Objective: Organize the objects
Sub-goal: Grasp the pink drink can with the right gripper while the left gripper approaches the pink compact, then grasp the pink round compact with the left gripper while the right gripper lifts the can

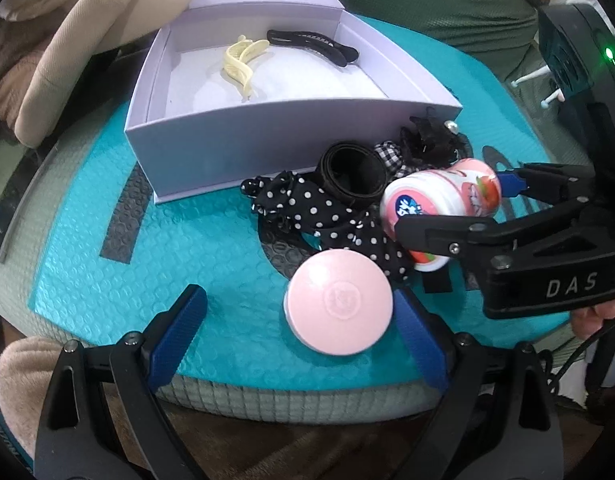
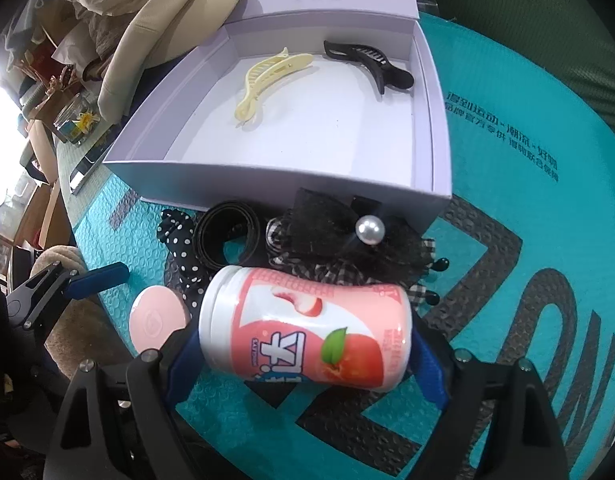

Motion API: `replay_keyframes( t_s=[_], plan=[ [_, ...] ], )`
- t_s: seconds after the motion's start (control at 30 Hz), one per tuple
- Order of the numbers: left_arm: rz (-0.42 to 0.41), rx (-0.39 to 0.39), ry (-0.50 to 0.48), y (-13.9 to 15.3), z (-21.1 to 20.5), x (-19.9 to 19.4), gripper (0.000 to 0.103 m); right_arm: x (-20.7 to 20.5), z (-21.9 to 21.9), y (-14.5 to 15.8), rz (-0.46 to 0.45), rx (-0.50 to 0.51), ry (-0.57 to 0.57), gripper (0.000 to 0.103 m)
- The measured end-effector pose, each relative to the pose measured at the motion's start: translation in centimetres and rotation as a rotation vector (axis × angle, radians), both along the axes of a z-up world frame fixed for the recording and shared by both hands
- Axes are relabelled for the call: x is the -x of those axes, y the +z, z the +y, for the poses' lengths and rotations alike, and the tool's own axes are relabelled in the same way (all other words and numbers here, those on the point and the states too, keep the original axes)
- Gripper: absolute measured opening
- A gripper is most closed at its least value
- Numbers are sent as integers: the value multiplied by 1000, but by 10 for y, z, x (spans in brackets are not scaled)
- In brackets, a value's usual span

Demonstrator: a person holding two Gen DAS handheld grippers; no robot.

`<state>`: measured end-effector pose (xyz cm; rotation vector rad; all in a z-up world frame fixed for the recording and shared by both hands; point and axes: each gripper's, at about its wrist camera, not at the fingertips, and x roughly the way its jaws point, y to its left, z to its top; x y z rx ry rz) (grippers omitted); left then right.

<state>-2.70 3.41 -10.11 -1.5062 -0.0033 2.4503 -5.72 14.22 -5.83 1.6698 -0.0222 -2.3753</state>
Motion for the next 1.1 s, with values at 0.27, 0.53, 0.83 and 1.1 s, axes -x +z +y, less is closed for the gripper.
replay_keyframes(
  t_s=[0.27, 0.53, 0.83, 1.1],
  plan=[
    [31, -14, 10, 2, -7, -3, 80, -2, 0, 0, 5, 1, -3, 88],
    [32, -13, 9, 6, -11, -4, 50, -7, 5, 8, 35, 31, -14, 86],
    [13, -65, 35, 10, -23, -3, 50, -12, 10, 19, 68, 15, -23, 85],
    [33, -67, 54, 21, -32, -8, 50, -21, 3, 30, 96, 12, 24, 85]
  ],
)
